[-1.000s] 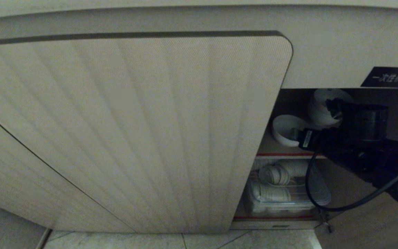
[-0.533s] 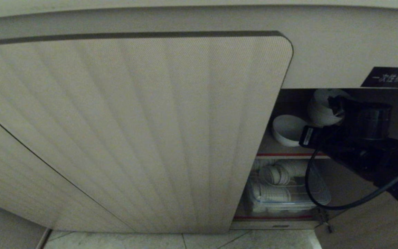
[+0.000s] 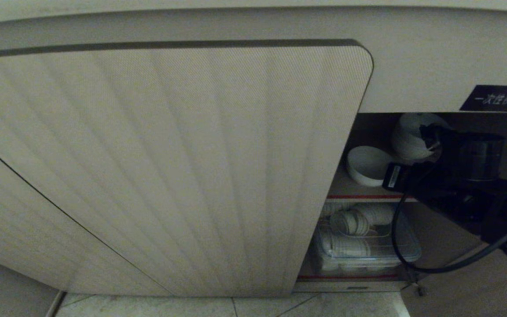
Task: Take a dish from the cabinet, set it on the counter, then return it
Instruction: Close the cabinet door
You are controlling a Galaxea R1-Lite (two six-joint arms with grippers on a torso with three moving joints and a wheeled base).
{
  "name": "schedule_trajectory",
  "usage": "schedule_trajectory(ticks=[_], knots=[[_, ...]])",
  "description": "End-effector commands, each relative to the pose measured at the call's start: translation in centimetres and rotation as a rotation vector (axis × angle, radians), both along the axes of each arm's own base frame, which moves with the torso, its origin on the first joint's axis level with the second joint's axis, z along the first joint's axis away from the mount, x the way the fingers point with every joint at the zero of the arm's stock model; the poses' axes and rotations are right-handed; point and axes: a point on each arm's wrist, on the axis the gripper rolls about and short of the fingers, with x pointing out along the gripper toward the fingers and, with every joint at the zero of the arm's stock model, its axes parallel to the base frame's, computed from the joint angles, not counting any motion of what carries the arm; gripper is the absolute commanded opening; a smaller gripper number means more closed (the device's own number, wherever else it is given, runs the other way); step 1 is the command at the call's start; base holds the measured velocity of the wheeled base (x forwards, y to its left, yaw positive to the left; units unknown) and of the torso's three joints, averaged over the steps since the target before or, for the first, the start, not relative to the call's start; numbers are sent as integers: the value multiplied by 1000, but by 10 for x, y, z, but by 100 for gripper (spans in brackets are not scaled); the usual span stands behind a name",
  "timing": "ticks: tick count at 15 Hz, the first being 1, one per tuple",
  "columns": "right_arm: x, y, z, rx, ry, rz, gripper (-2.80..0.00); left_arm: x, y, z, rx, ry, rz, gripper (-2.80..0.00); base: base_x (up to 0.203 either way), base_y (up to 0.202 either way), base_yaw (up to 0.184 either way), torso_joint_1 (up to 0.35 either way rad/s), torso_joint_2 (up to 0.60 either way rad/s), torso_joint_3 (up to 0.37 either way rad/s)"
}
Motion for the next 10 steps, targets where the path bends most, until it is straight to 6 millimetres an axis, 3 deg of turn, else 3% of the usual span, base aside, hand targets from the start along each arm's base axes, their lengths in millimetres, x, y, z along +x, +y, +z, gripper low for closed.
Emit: schedule_trajectory(ticks=[1,10], knots=[[-6,-2,1,2,-3,-2,-280,0,0,0,0,0,-1,-280,0,0,0,0,0,0],[-31,-4,4,-36,-10,48,-280,0,0,0,0,0,0,-280,0,0,0,0,0,0]])
